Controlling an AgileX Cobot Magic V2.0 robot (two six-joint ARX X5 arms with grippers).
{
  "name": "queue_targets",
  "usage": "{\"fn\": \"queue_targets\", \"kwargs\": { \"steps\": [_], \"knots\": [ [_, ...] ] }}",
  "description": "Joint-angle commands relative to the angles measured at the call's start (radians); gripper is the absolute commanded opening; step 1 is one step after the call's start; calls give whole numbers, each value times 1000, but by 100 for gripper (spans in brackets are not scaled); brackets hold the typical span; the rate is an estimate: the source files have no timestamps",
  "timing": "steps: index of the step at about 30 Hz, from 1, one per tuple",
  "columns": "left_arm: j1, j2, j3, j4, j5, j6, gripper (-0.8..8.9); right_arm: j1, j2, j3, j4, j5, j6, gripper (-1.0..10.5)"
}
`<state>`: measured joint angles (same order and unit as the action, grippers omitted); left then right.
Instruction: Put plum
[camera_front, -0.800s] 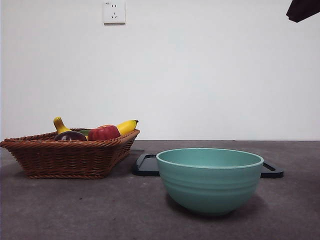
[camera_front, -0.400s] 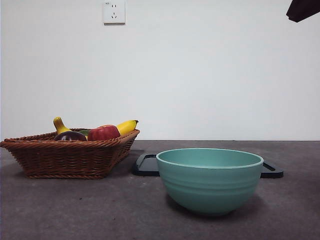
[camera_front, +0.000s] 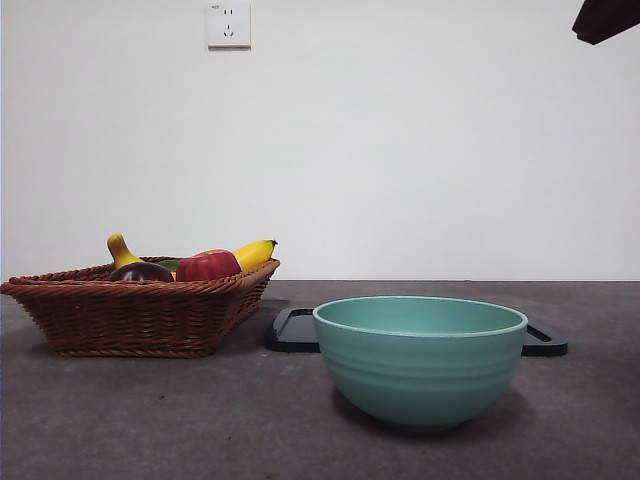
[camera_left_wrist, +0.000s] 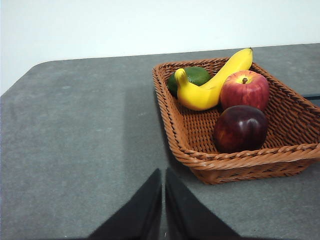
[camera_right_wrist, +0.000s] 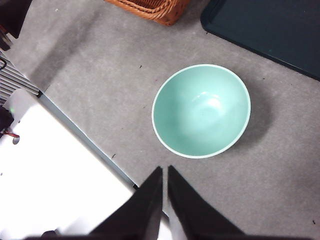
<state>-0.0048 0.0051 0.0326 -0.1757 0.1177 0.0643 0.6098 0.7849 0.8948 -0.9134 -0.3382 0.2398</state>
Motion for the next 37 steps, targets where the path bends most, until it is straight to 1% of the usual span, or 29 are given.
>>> {"fn": "queue_targets", "kwargs": {
  "steps": [1,25,26,28,31,35,37],
  "knots": [
    [0,-2,-21,-8,-2,-5,9,10,4,16,8,-2,-9,5],
    [0,-2,-21,-8,-2,-5,9,10,4,16,8,-2,-9,5],
    [0,-2,-21,-8,-2,-6,9,10,4,16,8,-2,-10,5],
    [0,-2,-21,-9,-2,-5,9,7,0,16,14,3,-40,5],
    [0,-2,-21,-9,-2,-6,9,-48,-27,14,77,23,-84,5],
    [0,-2,-21,-9,-2,-5,9,-191,-111,-38,302,25,-116,5],
    [0,-2,-21,-9,-2,-5,9,-259,-158,-76,375,26,-117,5]
  ]
}}
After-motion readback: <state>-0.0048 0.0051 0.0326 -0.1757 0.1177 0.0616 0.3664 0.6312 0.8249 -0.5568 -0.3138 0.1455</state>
